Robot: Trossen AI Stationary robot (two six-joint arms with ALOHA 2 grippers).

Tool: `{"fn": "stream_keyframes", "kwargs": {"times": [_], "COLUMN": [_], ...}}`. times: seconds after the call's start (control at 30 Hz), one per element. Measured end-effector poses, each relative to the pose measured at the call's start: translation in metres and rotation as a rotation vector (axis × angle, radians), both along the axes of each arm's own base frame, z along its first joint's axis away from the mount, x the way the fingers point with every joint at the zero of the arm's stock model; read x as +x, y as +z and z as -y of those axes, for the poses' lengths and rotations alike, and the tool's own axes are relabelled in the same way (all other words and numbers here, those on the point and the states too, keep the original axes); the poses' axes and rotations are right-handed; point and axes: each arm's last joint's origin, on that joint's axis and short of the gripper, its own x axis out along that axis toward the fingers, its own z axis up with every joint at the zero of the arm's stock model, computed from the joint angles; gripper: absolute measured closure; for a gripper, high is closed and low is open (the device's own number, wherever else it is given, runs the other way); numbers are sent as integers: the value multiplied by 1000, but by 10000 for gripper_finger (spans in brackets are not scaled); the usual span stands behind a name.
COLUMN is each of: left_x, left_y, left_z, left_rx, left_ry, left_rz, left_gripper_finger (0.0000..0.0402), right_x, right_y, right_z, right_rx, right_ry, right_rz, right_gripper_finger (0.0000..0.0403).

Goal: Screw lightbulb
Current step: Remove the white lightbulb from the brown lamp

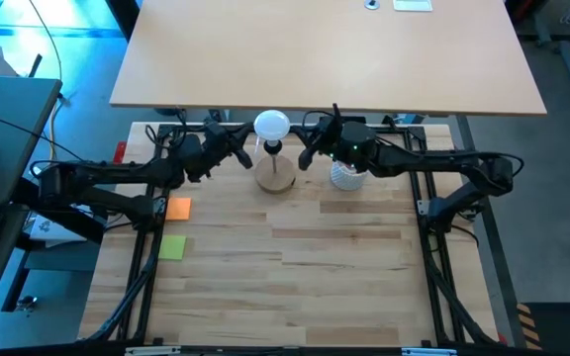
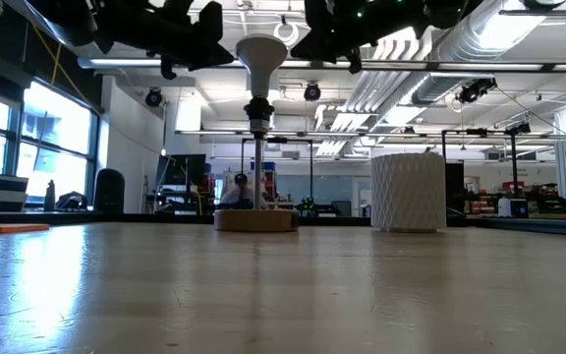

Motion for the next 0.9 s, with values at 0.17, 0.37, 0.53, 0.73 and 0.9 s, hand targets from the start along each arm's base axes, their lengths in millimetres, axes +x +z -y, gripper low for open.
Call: {"fn": "stream_keyframes", "kwargs": {"times": [0.17, 0.37, 0.53, 0.73, 0.9], "left_x": [8, 21, 24, 11, 0], "left_y": [0, -9, -8, 0, 8], "left_z": [3, 16, 36, 53, 39], "left_rx": [3, -36, -40, 5, 59], "left_ry": [-68, -156, -185, 45, 171], "left_rz": [69, 77, 75, -6, -39], "left_gripper_finger": [401, 401, 401, 402, 401], "right_x": [6, 10, 6, -5, -1], "right_y": [-10, -17, -20, -1, 8], "right_z": [12, 32, 49, 41, 8], "right_rx": [25, 24, -4, -67, -89], "right_ry": [-28, -30, -68, -83, -4], "right_rz": [19, 72, 53, 45, 50], "right_gripper_finger": [403, 403, 403, 403, 403]}}
